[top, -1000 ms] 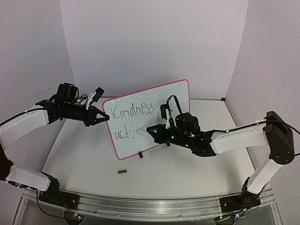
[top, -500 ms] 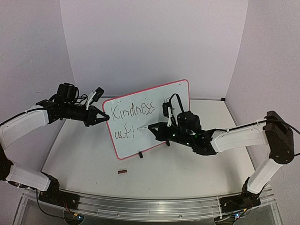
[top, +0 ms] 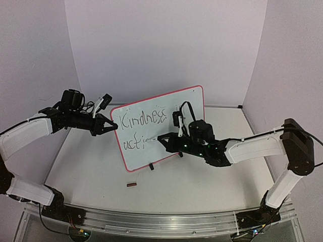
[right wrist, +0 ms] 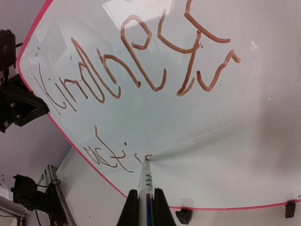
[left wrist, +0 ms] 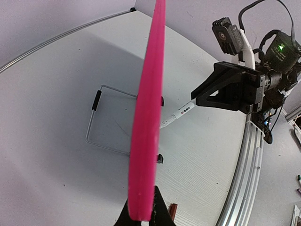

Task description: Write a sentence on the whiteboard

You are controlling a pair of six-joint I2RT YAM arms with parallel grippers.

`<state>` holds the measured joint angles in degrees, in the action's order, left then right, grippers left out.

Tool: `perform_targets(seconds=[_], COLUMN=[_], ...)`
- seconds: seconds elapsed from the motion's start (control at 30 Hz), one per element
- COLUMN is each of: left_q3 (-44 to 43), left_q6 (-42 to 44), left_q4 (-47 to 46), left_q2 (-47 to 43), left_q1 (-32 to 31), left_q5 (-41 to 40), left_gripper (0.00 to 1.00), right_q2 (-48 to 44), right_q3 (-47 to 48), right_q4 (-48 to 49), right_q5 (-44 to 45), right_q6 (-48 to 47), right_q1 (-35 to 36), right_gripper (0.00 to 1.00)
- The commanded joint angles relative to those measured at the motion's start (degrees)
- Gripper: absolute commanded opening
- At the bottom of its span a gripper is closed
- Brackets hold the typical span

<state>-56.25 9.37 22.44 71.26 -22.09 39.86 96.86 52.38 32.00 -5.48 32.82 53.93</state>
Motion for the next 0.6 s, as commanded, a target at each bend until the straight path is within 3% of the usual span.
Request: perform_targets(seconds=[0.0,0.57], left_q3=[0.12,0.16], left_q6=[2.45,2.43], left_q4=[3.96,4.04], left_q2=[1.51,1.51], left_q1=[-0.95,-0.94], left_q5=[-2.87,-2.94], left_gripper=[0.00,0.00], right_q2=[1.11,-2.60], right_q3=[0.04,2.26], right_q4=[-0.55,-5.35], right_q5=[0.45,4.88], right_q6=[0.33,-3.89], right_q1=[-0.32,-0.34], right_gripper=[0.00,0.00])
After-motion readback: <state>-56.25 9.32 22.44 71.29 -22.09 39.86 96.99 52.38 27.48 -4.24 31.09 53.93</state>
